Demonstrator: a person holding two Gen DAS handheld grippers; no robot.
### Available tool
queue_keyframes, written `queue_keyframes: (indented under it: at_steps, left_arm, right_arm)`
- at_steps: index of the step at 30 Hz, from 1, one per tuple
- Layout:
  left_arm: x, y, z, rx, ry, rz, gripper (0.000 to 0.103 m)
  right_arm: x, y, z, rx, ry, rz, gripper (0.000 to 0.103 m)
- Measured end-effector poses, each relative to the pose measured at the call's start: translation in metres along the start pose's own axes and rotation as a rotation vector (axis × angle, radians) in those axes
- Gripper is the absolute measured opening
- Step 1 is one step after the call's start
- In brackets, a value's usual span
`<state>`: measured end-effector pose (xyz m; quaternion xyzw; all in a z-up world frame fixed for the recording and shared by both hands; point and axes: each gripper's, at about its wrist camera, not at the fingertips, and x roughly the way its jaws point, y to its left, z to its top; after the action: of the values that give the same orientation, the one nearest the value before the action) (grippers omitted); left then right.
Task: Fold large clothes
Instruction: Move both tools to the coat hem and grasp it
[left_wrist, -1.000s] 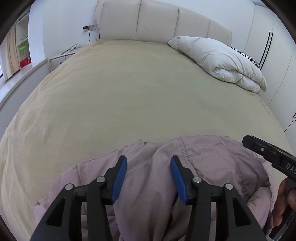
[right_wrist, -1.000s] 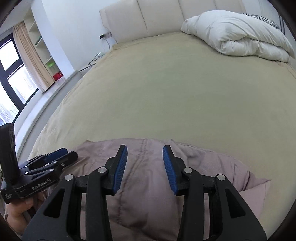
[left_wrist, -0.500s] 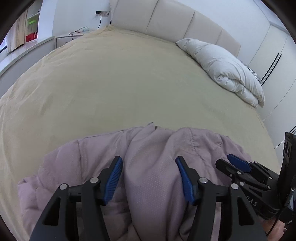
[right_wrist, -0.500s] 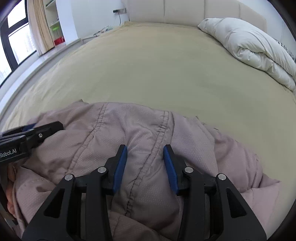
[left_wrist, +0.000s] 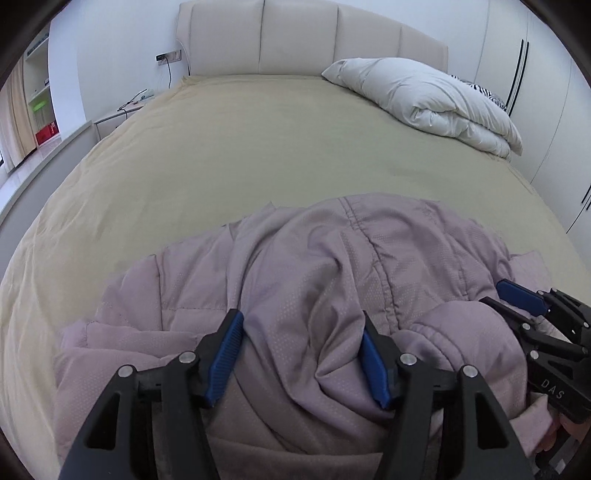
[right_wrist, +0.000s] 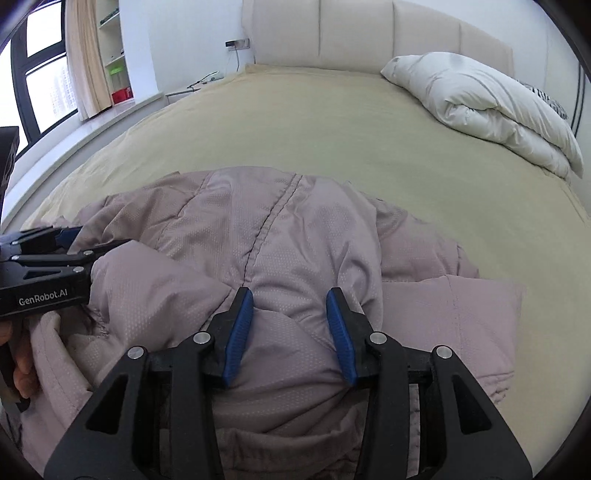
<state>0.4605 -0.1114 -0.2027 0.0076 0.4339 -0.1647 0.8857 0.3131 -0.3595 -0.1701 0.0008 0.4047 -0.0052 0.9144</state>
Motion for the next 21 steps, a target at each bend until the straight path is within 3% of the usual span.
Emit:
queue_keyframes:
  at_steps: [3,6,8,11,14,21]
  left_arm:
    - [-0.048,0.011,-0.011,-0.034,-0.070,-0.034,0.064]
    - [-0.099,0.021,-0.036,-0.044,-0.123,-0.043,0.066]
    - [-0.129,0.029,-0.055,-0.068,-0.136,-0.043,0.070]
    - [-0.176,0.040,-0.097,-0.106,-0.145,-0.081,0.072]
    - [-0.218,0.041,-0.146,-0.105,-0.146,-0.067,0.087]
    - [-0.291,0.054,-0.264,-0.159,-0.061,-0.109,0.087]
  right_arm:
    - [-0.050,-0.012,0.000,0.079,-0.108,0.043,0.043]
    - [-0.108,-0.019,-0.019,0.083,-0.208,0.030,0.070]
    - [-0.135,-0.022,-0.036,0.081,-0.244,0.030,0.075]
    - [-0.162,-0.020,-0.061,0.090,-0.183,0.049,0.075]
    - [-0.190,-0.021,-0.091,0.131,-0.171,0.130,0.075]
    - [-0.238,0.005,-0.141,0.154,-0.119,0.209,0.075]
